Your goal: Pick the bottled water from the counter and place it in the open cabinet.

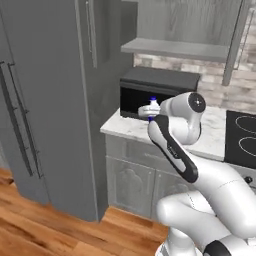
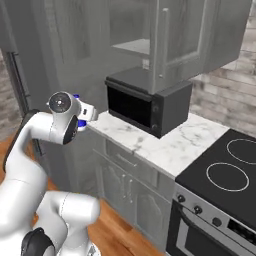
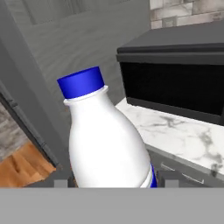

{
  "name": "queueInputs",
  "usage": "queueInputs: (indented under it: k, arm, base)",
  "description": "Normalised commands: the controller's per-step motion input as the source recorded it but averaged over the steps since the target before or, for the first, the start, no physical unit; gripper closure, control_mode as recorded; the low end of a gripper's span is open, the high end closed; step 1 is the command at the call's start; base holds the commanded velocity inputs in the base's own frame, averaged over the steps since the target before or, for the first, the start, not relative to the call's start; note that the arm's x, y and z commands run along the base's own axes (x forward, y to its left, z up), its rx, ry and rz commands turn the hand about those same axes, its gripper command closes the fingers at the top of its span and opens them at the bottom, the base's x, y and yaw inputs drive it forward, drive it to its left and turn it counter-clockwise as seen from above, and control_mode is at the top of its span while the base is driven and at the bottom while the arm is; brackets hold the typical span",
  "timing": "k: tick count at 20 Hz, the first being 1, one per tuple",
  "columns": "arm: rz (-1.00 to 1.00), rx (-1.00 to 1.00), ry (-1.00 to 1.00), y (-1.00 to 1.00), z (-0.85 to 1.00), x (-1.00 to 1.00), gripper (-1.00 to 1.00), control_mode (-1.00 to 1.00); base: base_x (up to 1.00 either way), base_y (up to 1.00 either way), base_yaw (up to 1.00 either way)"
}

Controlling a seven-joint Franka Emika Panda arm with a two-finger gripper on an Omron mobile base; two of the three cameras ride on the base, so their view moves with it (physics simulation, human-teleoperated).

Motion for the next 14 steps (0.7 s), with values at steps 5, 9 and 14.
queueInputs:
  k: [5, 9, 14]
  arm:
    - [0.0, 0.0, 0.0, 0.0, 0.0, 0.0, 1.0, 1.0]
    - [0.0, 0.0, 0.0, 0.0, 0.0, 0.0, 1.0, 1.0]
    - [0.0, 0.0, 0.0, 0.0, 0.0, 0.0, 1.0, 1.0]
  base:
    - [0.41, 0.14, -0.49]
    - [0.23, 0.14, -0.52]
    - [0.25, 0.24, -0.52]
